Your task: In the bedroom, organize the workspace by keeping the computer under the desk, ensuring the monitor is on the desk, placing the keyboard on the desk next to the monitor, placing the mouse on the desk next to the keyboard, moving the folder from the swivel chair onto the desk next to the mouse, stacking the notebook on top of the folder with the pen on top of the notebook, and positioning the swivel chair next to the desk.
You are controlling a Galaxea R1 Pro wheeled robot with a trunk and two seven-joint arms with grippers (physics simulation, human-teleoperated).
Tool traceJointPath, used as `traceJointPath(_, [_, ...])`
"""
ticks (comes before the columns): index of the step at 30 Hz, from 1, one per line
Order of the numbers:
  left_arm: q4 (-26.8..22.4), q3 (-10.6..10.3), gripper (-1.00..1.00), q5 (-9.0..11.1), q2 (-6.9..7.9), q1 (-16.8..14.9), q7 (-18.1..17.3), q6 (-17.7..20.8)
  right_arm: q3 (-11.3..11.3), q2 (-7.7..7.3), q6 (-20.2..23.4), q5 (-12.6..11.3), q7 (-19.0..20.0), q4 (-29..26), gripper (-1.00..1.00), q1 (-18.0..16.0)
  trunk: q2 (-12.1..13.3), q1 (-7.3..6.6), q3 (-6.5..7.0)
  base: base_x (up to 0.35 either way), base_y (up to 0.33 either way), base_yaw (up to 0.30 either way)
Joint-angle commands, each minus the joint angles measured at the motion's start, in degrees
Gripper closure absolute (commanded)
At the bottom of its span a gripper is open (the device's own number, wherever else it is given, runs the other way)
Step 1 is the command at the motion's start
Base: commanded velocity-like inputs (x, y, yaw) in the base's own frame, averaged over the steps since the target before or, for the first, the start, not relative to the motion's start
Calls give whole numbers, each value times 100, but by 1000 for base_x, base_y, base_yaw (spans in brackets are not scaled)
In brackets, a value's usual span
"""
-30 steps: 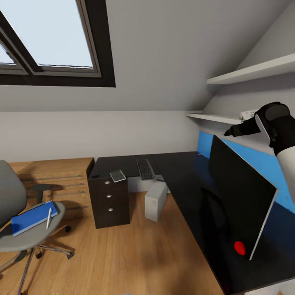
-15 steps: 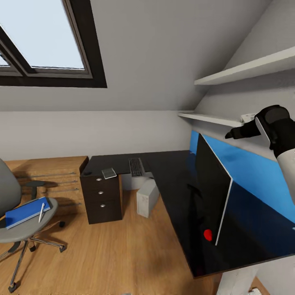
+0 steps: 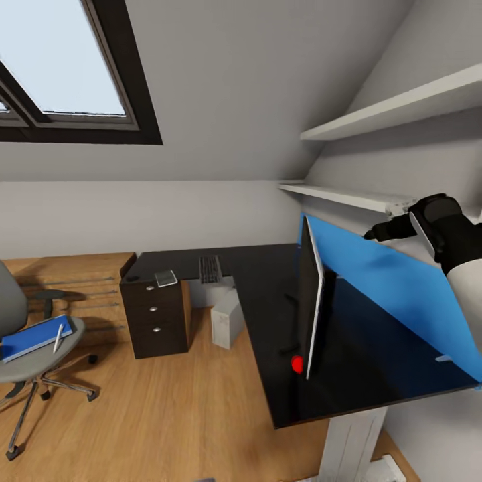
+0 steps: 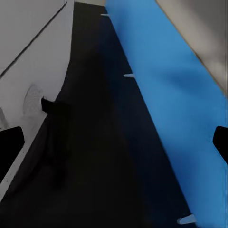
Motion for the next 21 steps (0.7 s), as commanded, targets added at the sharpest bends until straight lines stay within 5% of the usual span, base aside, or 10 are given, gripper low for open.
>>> traceJointPath(1, [-8, -30, -100, 52, 7, -10, 42, -23, 24, -20, -16, 32, 35, -5, -100, 24, -6, -2, -8, -199, -279, 0])
traceJointPath(13, [-8, -10, -100, 35, 15, -10, 49, -30, 23, -82, -526, 25, 34, 120, -100, 455, -6, -2, -8, -106, -167, 0])
traceJointPath(21, [-8, 0, -100, 34, 23, -10, 51, -32, 29, -77, -1327, 1, 40, 973, -100, 563, -6, -2, -8, -3, -5, 0])
